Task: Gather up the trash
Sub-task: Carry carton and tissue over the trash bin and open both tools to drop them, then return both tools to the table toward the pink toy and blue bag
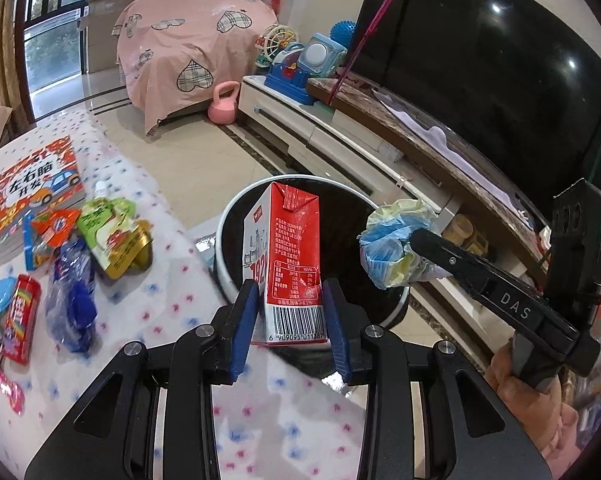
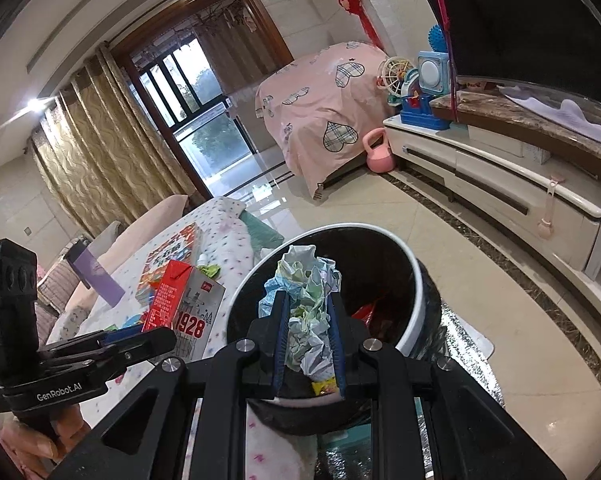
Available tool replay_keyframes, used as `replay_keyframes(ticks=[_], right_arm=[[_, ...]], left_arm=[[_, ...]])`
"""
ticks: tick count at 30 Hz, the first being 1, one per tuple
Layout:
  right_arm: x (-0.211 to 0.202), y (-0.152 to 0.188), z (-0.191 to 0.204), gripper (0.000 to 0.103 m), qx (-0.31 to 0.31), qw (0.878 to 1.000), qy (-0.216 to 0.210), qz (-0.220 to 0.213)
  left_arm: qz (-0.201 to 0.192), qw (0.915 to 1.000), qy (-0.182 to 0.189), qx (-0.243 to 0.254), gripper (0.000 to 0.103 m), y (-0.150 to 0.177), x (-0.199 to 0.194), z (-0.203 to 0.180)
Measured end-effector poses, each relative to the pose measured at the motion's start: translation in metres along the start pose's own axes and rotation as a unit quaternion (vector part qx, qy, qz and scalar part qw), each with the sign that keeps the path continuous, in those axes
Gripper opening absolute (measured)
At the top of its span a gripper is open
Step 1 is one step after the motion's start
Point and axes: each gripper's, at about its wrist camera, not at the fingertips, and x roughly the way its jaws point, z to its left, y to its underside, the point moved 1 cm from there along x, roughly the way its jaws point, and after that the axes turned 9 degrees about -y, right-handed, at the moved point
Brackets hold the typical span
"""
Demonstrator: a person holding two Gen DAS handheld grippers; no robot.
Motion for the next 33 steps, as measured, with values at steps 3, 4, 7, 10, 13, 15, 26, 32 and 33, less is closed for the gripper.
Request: replay_keyframes(ticks=[3, 4, 7, 10, 13, 15, 26, 32, 33], right_arm=[[0.004, -0.003, -0.006, 0.019, 0.001, 1.000, 0.005, 0.004], [0.005, -0.004, -0.007, 0.019, 0.001, 1.000, 0.007, 0.005], [0.009, -0.008, -0.013, 0.019, 0.002, 1.000, 0.011, 0.008], [0.013, -0.010, -0.015, 0.019, 0.001, 1.000, 0.016, 0.011], [0.016, -0.012, -0.019, 0.019, 0.001, 1.000, 0.020, 0.015], [0.019, -0.012, -0.022, 0.019, 0.002, 1.000, 0.023, 0.018], [0.028, -0.012, -0.030, 0.054, 0.016, 0.999, 0.019, 0.028], [0.019, -0.006, -0.023, 0.077, 0.027, 0.999, 0.009, 0.015], [0.018, -0.005, -0.021, 0.081, 0.027, 1.000, 0.006, 0.013]], left_arm=[[0.002, 1.0000, 0.000, 0.006, 0.032, -0.005, 0.006, -0.006], [0.003, 1.0000, -0.001, 0.007, 0.032, -0.007, 0.009, -0.007], [0.009, 0.9999, 0.001, 0.008, 0.032, -0.010, 0.016, -0.010], [0.015, 0.9999, 0.001, 0.007, 0.032, -0.012, 0.023, -0.010], [0.020, 0.9998, -0.001, 0.006, 0.032, -0.012, 0.029, -0.010], [0.023, 0.9997, -0.001, 0.003, 0.032, -0.012, 0.032, -0.010], [0.024, 0.9996, -0.001, -0.015, 0.054, -0.006, 0.025, 0.000], [0.021, 0.9985, -0.005, -0.050, 0.066, 0.014, 0.009, 0.023], [0.024, 0.9981, -0.004, -0.057, 0.067, 0.020, 0.007, 0.028]])
